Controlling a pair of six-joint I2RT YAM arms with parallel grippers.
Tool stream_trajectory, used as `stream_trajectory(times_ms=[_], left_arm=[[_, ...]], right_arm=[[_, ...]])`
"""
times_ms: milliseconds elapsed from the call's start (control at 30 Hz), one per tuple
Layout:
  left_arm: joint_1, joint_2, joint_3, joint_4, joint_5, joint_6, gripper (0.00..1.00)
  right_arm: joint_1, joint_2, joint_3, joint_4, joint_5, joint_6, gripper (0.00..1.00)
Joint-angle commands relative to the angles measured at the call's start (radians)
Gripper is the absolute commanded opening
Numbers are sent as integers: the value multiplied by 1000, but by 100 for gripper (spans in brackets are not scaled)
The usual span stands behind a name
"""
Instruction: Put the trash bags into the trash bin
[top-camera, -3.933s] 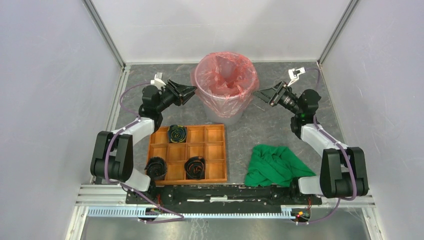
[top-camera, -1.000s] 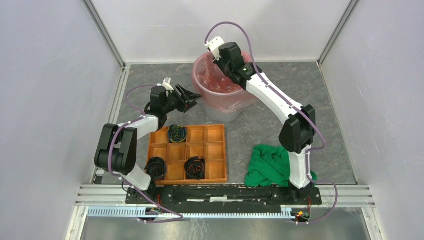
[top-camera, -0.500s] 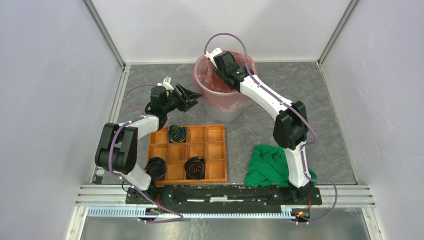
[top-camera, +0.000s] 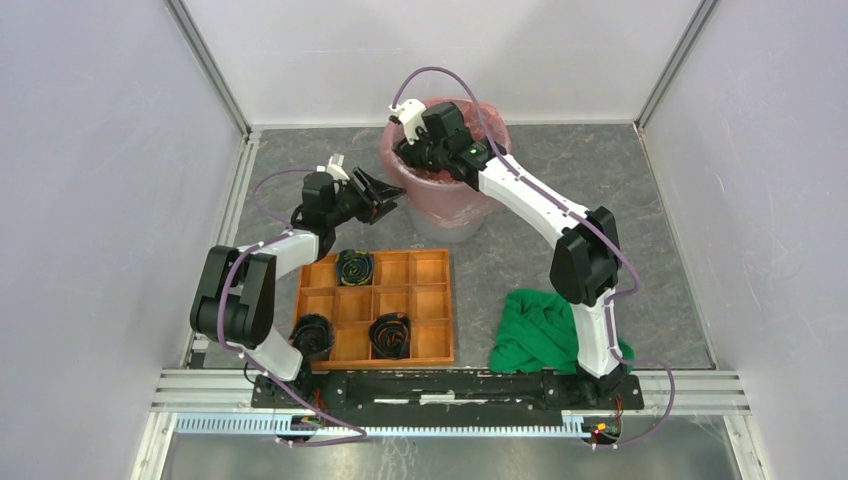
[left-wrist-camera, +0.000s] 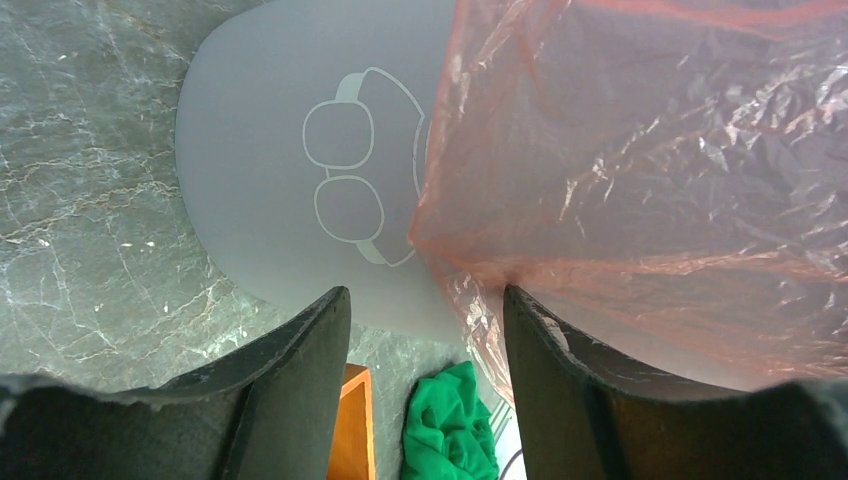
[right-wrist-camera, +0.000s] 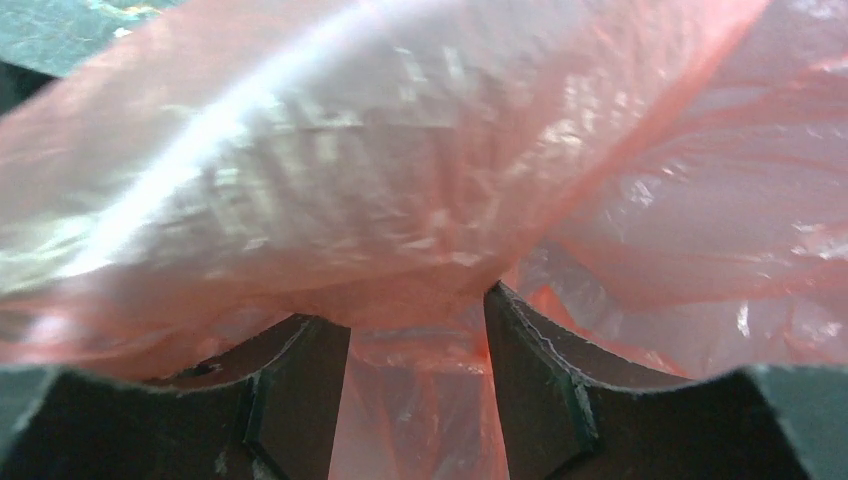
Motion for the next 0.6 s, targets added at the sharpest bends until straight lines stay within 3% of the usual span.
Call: stream_trajectory(times_ms=[0,100,200,400,567], left_arm=[[-5,-7,9,25,13,-14,64],[-6,-8,10,22,13,-11,65],[-7,-1,12,21,10,-10,65],[-11,13,22,23,7,-10,66],[-15,19,22,23,6,-9,66]], right_arm=[[-13,-53,-12,38,203,22,57],[-14,-44,-18,16,445,-60,54],[-16,-24,-18,8,524,-123,54],[-17,34,-11,-7,394,-173,57],[-22,89,-9,-17,309,-160,45]])
